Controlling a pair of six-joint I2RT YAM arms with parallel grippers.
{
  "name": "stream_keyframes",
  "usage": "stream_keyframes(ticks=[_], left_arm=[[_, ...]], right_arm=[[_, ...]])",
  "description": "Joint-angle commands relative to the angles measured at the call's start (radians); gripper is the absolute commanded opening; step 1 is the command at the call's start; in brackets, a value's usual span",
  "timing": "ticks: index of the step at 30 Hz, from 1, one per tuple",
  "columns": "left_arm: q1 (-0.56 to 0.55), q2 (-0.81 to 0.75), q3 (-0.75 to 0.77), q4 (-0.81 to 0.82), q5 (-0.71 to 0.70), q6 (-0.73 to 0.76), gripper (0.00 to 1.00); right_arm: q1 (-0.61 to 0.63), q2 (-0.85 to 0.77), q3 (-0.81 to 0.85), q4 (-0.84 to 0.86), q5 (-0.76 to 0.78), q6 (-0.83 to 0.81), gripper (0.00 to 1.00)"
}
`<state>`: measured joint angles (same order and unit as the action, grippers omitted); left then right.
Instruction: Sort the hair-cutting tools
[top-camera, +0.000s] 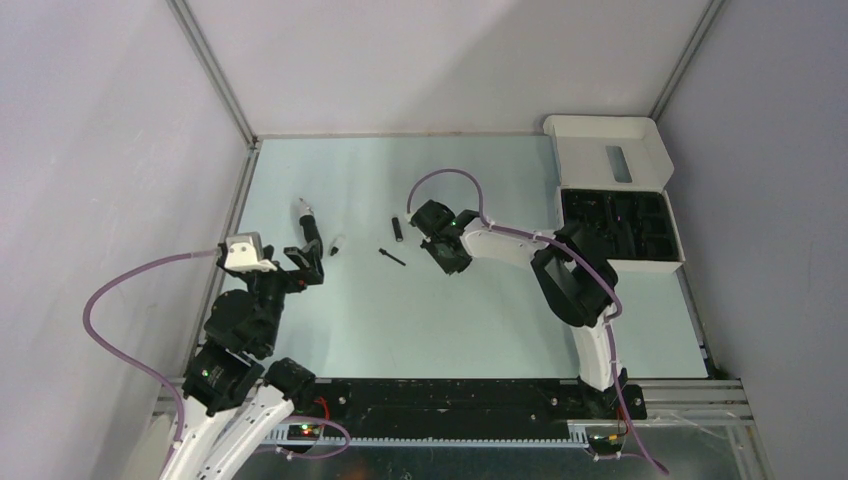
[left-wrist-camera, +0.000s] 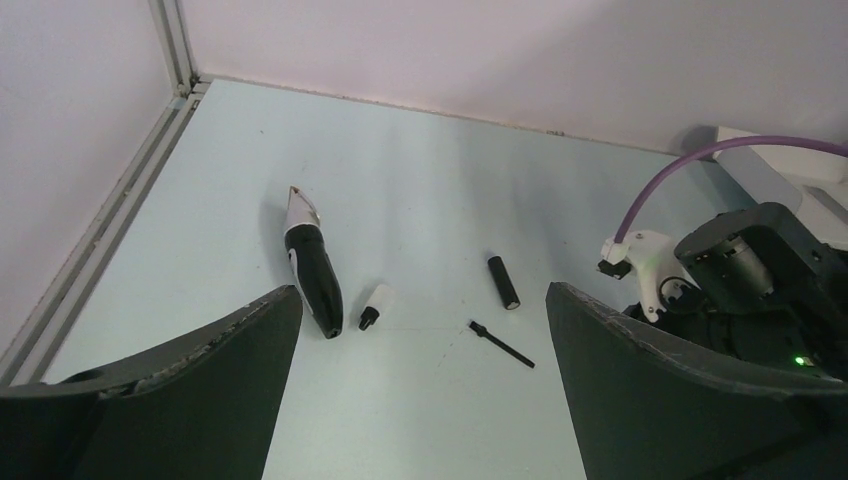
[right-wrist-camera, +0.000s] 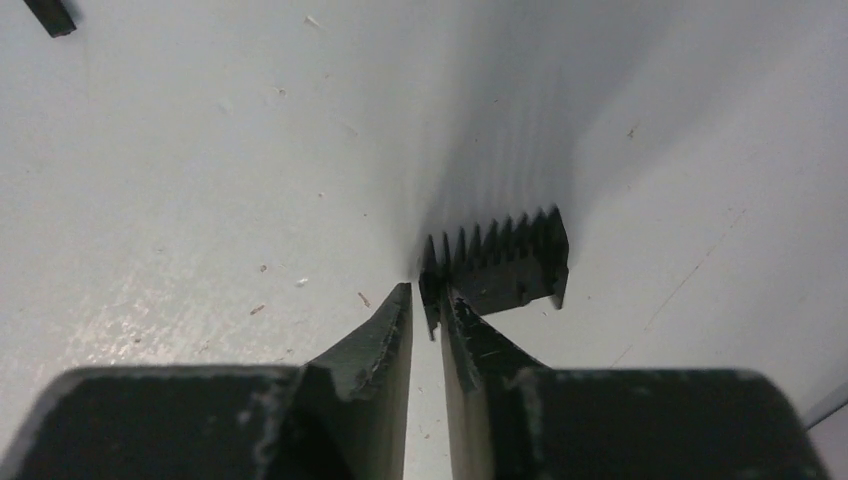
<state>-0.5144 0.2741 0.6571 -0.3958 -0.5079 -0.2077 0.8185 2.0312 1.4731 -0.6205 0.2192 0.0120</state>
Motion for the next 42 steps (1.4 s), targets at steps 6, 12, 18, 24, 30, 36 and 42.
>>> stream_keyframes(ticks=[6,12,18,24,30,36,42], left_arm=[[0.009,-0.009,-0.004,0.069,0.115,0.051,1.00],[0.011,-0.018,-0.022,0.100,0.172,0.076,1.00],[0.012,0.015,-0.029,0.126,0.269,0.117,1.00],[0.011,0.124,0.021,0.122,0.433,0.186,1.00],[0.006,0.297,0.125,0.084,0.690,0.301,1.00],[-0.023,0.413,0.176,0.104,0.891,0.445,1.00],[-0.051,0.439,0.149,0.170,1.064,0.622,1.00]], right_arm=[[-0.012,-0.035,-0.037,0.051,-0.039,0.006,0.00],[-0.028,-0.137,-0.089,0.058,-0.116,0.029,0.00],[-0.057,-0.281,-0.160,0.065,-0.252,0.034,0.00],[-0.090,-0.444,-0.238,0.074,-0.410,0.010,0.00],[-0.132,-0.585,-0.279,0.080,-0.612,-0.023,0.00],[-0.140,-0.683,-0.290,0.063,-0.750,-0.070,0.00],[-0.132,-0.737,-0.291,0.061,-0.855,-0.086,0.00]])
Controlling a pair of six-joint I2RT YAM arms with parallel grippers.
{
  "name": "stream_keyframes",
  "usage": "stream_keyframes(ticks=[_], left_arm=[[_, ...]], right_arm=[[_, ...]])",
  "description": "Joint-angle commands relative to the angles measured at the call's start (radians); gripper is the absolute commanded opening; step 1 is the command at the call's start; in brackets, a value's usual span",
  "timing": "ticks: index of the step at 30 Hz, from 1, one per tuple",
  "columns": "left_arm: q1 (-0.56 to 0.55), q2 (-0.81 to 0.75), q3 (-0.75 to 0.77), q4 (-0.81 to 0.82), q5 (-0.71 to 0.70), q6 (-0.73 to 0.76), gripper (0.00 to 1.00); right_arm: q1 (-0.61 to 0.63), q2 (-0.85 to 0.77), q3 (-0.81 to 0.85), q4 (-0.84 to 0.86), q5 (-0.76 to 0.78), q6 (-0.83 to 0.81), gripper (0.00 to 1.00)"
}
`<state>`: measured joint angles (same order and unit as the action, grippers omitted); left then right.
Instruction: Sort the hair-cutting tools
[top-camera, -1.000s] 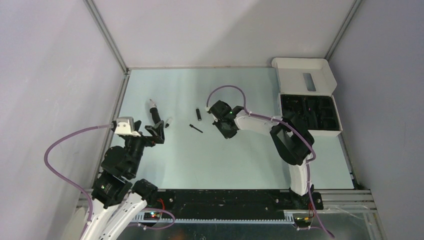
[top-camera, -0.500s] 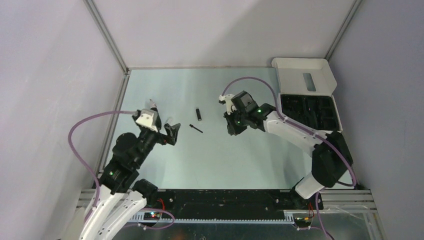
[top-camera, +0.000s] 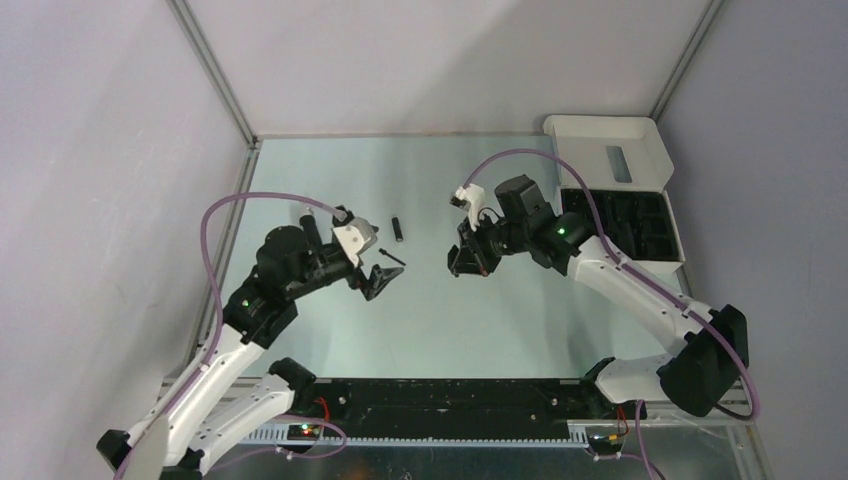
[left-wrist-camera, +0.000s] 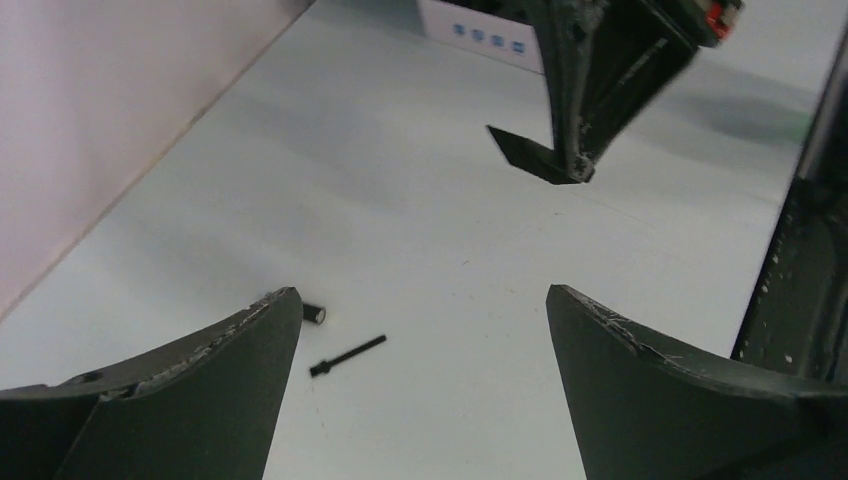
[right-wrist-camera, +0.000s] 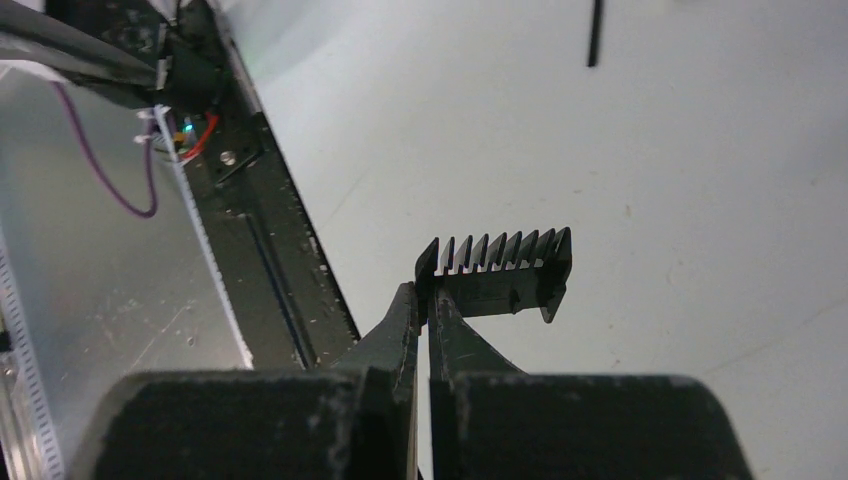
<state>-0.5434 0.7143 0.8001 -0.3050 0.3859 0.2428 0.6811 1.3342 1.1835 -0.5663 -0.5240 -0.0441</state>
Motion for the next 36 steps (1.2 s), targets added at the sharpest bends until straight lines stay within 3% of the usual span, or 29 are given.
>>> stream_keyframes(ticks=[1,9,17,25,36], left_arm=[[-0.025,-0.001,-0.006,0.091,0.207,0.201,1.00],[-0.075,0.063,0.019,0.068,0.317,0.364,0.99],[-0.154,0.118,0.000,0.056,0.330,0.385,0.86],[-0.191,0.137,-0.021,0.067,0.342,0.381,0.80],[-0.249,0.149,-0.085,0.094,0.242,0.411,0.79]], right_arm=[[0.006,-0.043,-0.001,0.008,-0.129,-0.032,0.00],[0.043,-0.039,0.000,0.029,-0.206,-0.064,0.00],[0.067,0.006,0.053,-0.051,-0.285,-0.145,0.00],[0.094,0.075,0.135,-0.148,-0.332,-0.249,0.00],[0.097,0.121,0.204,-0.194,-0.373,-0.301,0.01]])
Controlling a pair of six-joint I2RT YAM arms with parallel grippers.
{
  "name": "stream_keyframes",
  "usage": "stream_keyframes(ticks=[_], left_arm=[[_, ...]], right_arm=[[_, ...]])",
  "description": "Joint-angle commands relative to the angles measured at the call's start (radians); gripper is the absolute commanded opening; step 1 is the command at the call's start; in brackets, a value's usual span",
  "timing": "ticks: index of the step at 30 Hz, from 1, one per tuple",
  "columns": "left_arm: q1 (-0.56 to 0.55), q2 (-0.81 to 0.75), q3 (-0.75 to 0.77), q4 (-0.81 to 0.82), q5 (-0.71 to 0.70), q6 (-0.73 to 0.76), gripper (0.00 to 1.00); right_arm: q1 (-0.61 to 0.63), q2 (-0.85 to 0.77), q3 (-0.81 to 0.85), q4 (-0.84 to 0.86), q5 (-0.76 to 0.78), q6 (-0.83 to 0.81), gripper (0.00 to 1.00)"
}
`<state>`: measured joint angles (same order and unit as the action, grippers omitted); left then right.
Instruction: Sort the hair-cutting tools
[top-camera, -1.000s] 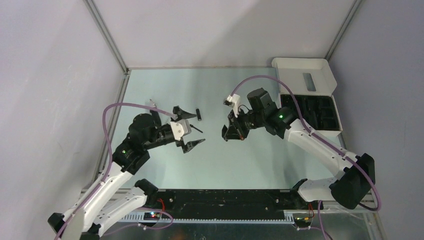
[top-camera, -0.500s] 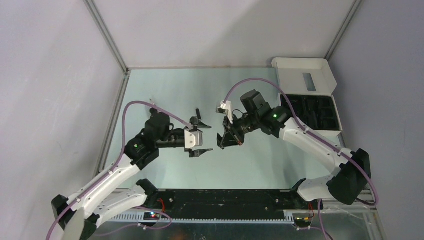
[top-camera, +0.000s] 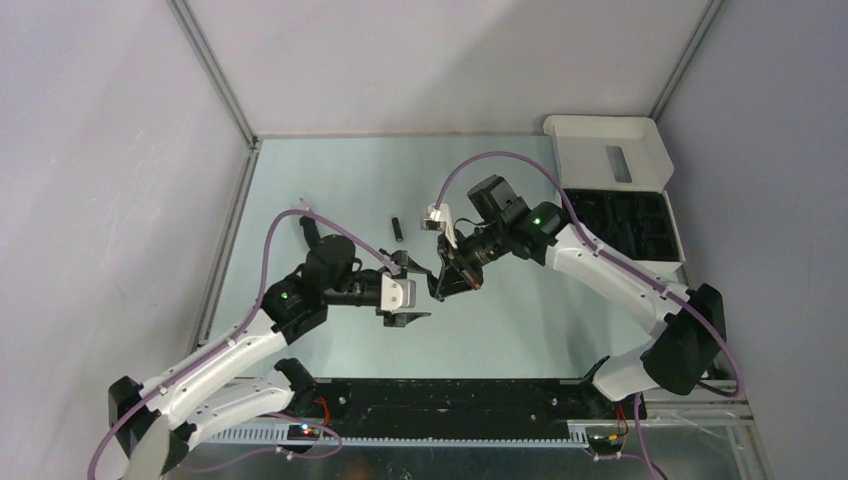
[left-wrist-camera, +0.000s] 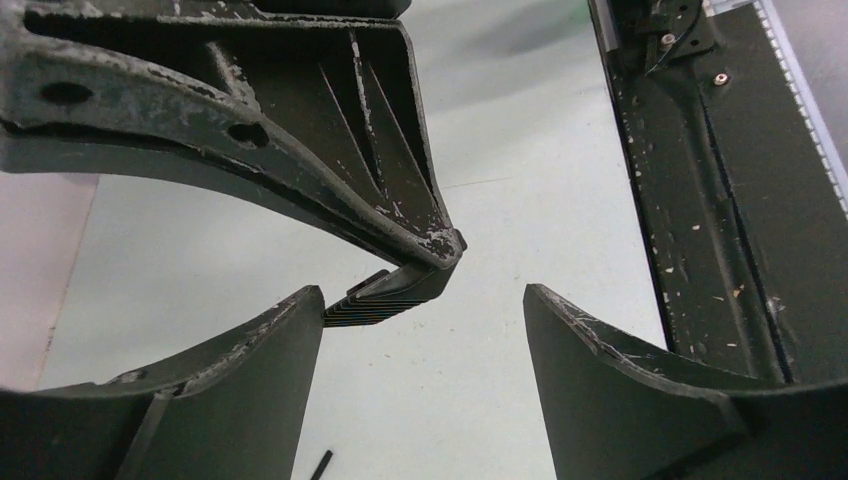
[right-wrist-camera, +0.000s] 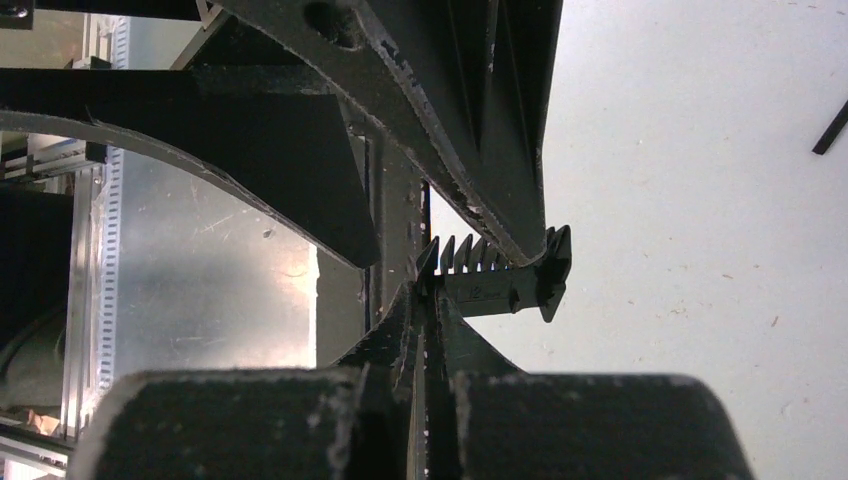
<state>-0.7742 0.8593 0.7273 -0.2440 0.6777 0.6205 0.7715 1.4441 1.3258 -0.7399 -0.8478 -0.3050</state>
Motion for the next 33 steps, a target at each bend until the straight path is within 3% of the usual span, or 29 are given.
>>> stream_keyframes(ticks=[1,5,9,15,19,23,27,33], left_arm=[[-0.019,0.004,-0.018,0.038,-0.052,0.034,0.79],[-0.026,0.003,-0.036,0.090,-0.058,0.025,0.76],[-0.032,0.014,-0.044,0.116,-0.055,0.023,0.66],[-0.040,0.032,-0.051,0.137,-0.058,0.041,0.36],[-0.040,0.040,-0.054,0.146,-0.059,0.042,0.06],[-0.040,0.045,-0.059,0.155,-0.072,0.038,0.00],[-0.040,0.041,-0.071,0.180,-0.114,0.013,0.00],[-0.040,0.037,-0.081,0.228,-0.174,-0.054,0.00]], right_arm=[[0.006,0.014,0.064,-0.024,-0.054,-0.042,0.01],[0.008,0.021,0.068,-0.032,-0.061,-0.051,0.01],[0.006,0.027,0.069,-0.027,-0.074,-0.057,0.01],[-0.008,0.063,0.080,-0.018,-0.104,-0.069,0.00],[-0.022,0.098,0.091,-0.018,-0.119,-0.080,0.00],[-0.051,0.118,0.092,-0.005,-0.135,-0.069,0.01],[-0.082,0.102,0.080,0.046,-0.100,-0.007,0.10],[-0.155,-0.042,-0.049,0.296,0.048,0.214,0.45]])
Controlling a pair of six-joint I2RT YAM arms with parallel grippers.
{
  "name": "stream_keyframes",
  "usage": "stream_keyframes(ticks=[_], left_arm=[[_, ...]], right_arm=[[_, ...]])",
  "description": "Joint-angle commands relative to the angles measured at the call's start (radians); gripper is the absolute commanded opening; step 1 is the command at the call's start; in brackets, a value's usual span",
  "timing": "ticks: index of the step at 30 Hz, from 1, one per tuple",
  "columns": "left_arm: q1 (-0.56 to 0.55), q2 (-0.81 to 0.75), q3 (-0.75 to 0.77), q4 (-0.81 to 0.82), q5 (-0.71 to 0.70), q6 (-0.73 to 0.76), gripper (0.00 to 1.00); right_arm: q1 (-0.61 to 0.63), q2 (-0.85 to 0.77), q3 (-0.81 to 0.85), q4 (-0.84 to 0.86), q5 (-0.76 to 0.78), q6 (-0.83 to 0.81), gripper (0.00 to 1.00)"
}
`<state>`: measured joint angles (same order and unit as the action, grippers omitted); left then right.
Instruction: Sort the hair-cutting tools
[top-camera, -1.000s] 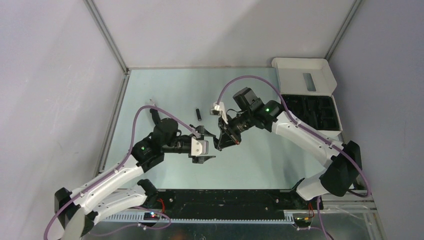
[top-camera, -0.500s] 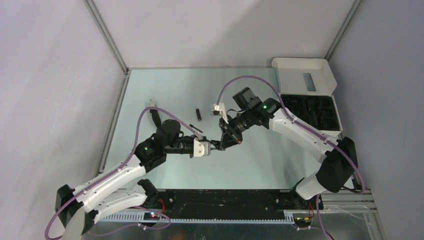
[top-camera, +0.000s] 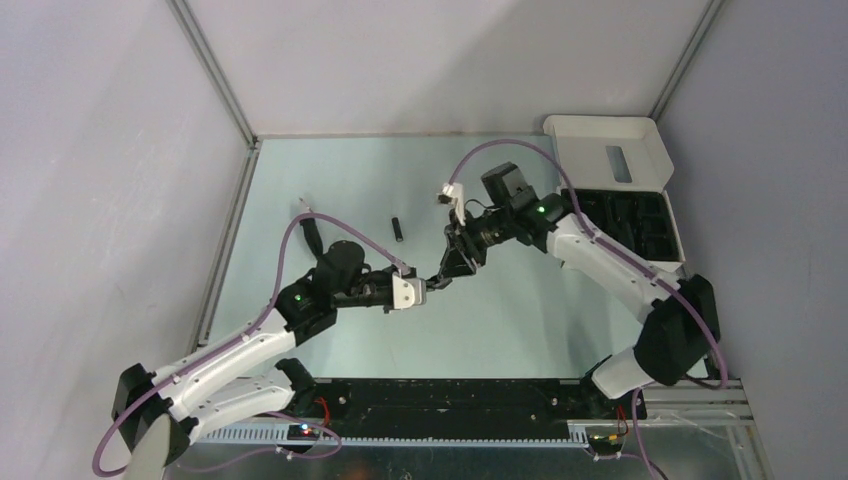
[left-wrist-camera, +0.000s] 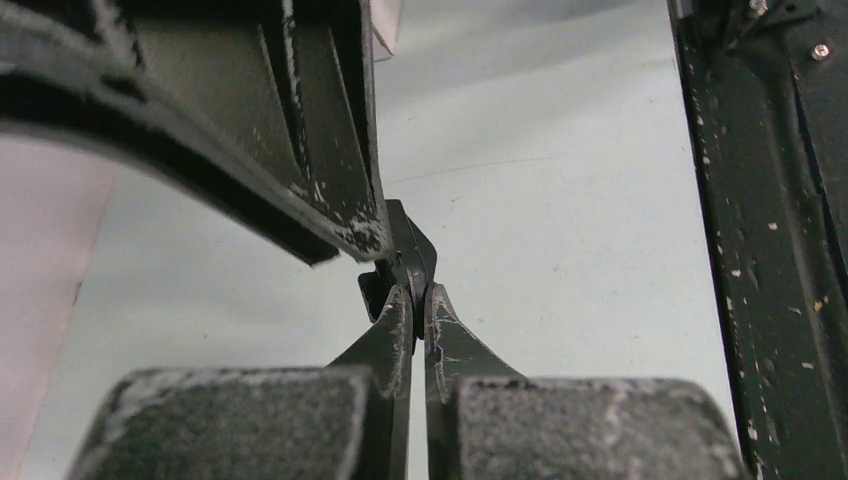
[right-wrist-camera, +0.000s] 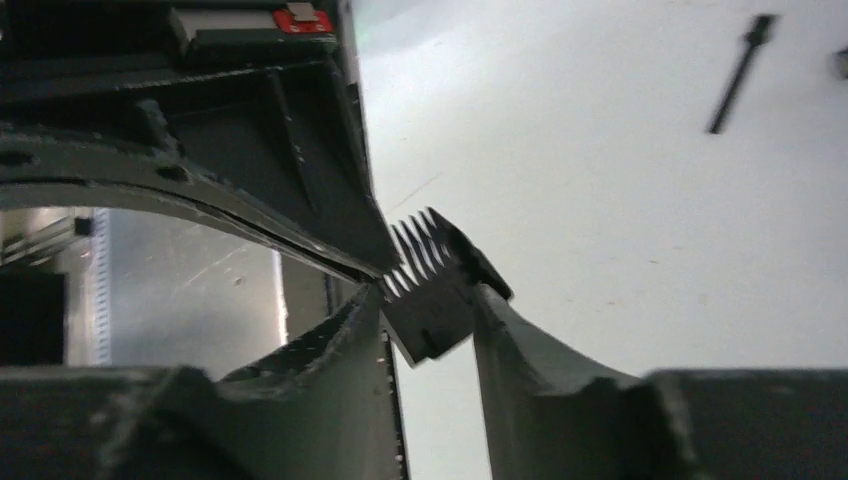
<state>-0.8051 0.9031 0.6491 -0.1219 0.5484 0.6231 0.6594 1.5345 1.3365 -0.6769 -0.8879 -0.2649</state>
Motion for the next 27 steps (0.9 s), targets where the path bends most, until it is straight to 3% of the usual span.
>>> stream_keyframes(ticks=[1,6,12,21,27], left_arm=[[-0.008,-0.006,-0.004,0.114,-0.050,-0.064,0.00],[-0.008,-0.014,-0.007,0.196,-0.136,-0.178,0.00],[-0.009,-0.028,-0.013,0.387,-0.304,-0.425,0.00],[-0.009,-0.100,-0.123,0.714,-0.458,-0.793,0.00],[-0.009,-0.094,-0.164,0.871,-0.464,-0.925,0.00]], right_arm=[[-0.064,-0.174,-0.100,0.265,0.107,0.200,0.52],[-0.106,-0.313,-0.215,0.452,0.302,0.424,0.70],[-0.105,-0.478,-0.410,0.696,0.431,0.730,0.86],[-0.020,-0.577,-0.527,0.835,0.675,1.045,0.88],[0.029,-0.557,-0.533,0.919,0.697,1.167,0.88]])
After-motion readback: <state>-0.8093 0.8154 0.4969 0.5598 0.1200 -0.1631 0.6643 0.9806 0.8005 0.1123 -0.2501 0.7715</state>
